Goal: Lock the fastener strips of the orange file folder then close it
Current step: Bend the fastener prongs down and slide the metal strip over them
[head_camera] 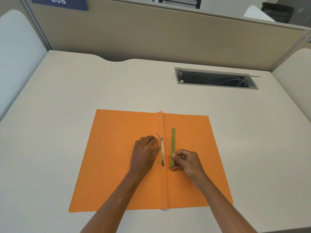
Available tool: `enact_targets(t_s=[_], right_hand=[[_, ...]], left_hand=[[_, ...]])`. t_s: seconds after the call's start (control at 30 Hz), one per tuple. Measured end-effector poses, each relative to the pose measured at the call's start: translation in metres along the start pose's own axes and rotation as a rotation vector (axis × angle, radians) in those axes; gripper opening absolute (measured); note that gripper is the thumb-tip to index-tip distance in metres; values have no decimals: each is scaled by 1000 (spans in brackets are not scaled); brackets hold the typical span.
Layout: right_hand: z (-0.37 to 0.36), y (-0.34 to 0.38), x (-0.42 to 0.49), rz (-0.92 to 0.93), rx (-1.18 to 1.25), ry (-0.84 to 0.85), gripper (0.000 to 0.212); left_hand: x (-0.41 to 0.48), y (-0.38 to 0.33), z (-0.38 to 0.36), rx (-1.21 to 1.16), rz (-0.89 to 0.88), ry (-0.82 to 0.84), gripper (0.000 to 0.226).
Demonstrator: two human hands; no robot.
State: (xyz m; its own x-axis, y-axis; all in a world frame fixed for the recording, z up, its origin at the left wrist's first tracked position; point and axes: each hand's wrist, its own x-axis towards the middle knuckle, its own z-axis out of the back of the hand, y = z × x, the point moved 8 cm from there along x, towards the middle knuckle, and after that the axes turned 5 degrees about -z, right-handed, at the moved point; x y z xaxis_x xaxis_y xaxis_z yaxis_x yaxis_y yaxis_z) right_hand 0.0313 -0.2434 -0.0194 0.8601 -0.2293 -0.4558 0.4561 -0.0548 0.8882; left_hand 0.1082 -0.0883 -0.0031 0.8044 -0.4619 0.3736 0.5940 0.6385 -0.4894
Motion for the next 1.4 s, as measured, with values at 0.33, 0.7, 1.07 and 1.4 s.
enact_targets(t_s=[0.33,0.7,1.07,1.4], right_hand=[[4,-1,0,-7,4,-2,9],[4,0,0,-29,-2,9,6],[-1,24,-14,49,47,9,6],[-17,26,-19,40,26,60,11]], left_hand=[[-4,-2,1,12,23,2,22],[21,0,6,-95,37,-47,23],[21,-12,-3,-158,-13,-12,20],[21,-15,2,-119,-53,-5,33]])
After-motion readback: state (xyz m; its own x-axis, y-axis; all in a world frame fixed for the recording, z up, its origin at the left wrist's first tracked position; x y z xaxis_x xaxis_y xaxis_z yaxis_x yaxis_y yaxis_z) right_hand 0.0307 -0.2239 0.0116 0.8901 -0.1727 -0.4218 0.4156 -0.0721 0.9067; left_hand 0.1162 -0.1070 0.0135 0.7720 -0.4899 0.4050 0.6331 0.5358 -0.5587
